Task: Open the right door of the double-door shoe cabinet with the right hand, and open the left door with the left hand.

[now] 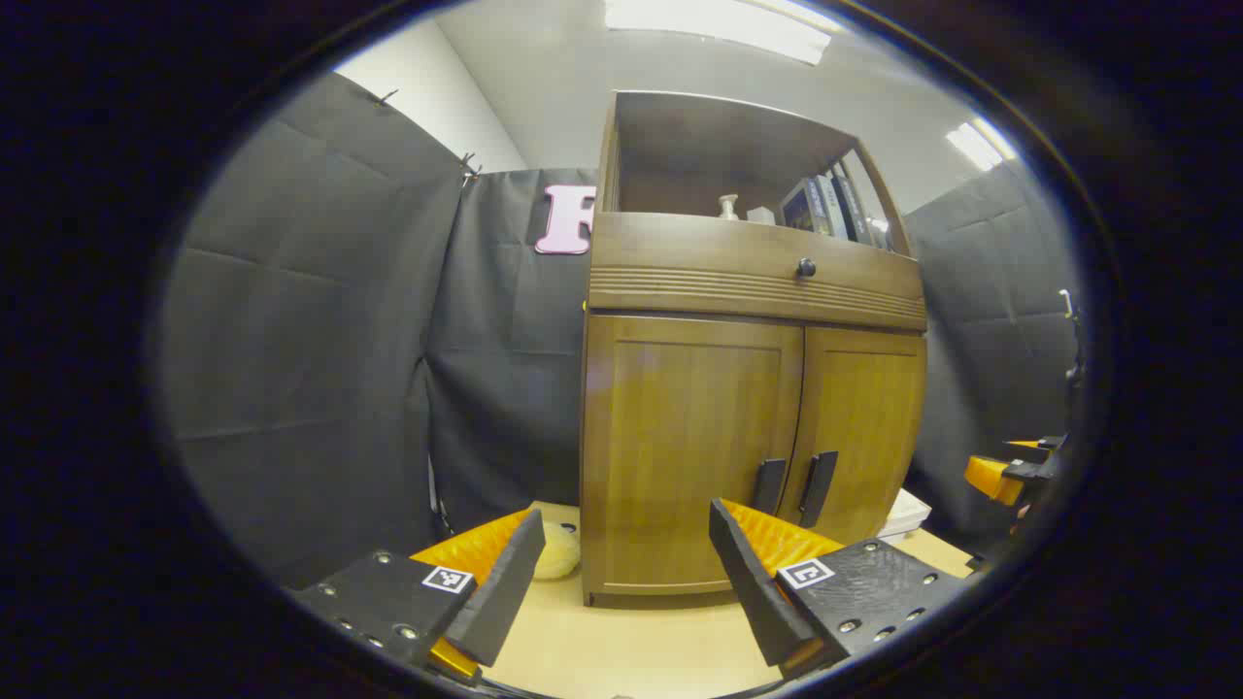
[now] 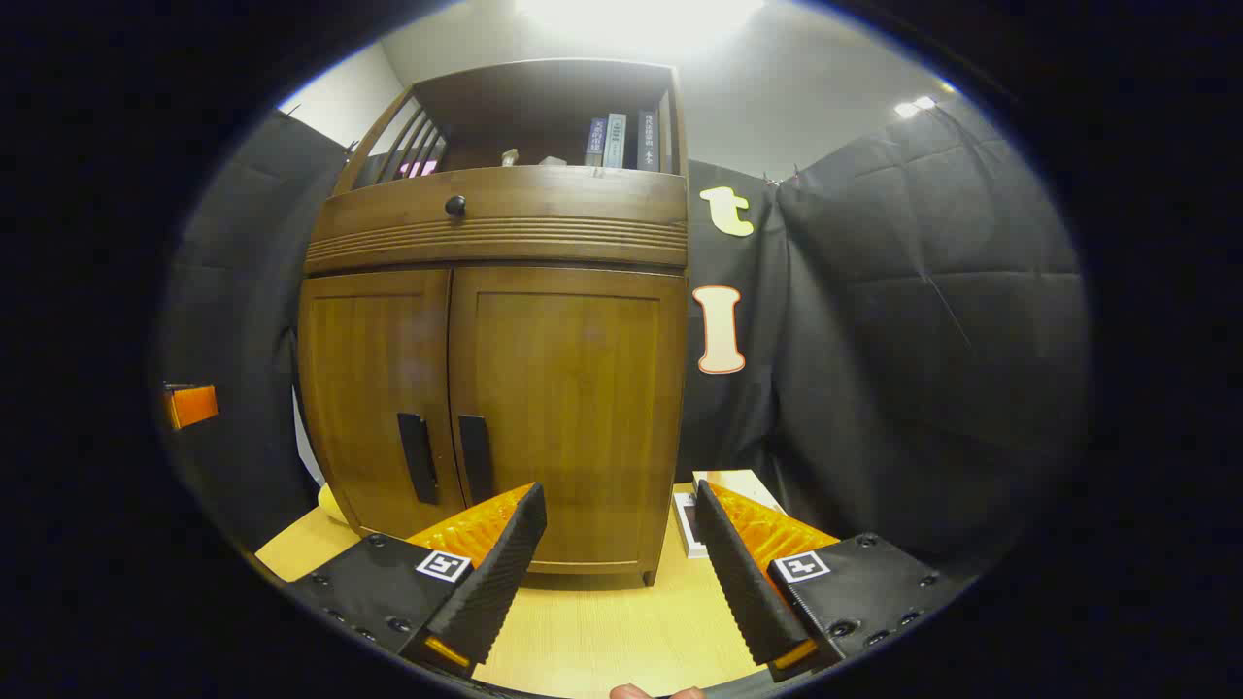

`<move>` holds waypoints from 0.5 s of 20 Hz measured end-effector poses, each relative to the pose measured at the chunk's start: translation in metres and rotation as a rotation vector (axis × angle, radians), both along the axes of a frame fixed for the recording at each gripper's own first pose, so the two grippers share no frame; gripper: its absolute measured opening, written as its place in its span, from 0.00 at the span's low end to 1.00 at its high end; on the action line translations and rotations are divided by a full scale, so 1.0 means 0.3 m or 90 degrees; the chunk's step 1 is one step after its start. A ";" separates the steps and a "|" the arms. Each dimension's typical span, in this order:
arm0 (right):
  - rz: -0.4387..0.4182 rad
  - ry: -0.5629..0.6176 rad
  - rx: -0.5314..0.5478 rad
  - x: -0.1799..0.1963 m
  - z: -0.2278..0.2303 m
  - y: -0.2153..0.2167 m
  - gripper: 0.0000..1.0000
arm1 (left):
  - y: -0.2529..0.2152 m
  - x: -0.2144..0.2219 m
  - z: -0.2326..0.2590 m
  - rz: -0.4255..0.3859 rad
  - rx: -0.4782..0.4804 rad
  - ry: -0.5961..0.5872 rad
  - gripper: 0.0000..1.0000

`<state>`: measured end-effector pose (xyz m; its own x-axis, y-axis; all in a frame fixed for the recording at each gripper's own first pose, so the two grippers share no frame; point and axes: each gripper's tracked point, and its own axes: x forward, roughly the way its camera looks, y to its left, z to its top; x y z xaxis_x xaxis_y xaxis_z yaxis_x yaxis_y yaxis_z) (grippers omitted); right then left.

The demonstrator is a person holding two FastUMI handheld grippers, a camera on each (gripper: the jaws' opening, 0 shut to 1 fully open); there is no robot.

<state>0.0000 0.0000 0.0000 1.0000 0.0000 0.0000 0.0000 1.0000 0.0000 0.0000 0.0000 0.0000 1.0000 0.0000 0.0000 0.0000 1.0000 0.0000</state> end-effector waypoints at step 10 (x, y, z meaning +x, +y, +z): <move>0.043 0.009 0.011 -0.045 0.006 0.079 0.97 | 0.006 -0.028 -0.029 -0.013 -0.008 -0.002 0.98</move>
<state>-0.0134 0.0236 0.0018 0.9976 0.0681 -0.0142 -0.0679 0.9975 0.0171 -0.0084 0.0018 -0.0088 0.9998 -0.0207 0.0038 0.0207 0.9997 -0.0120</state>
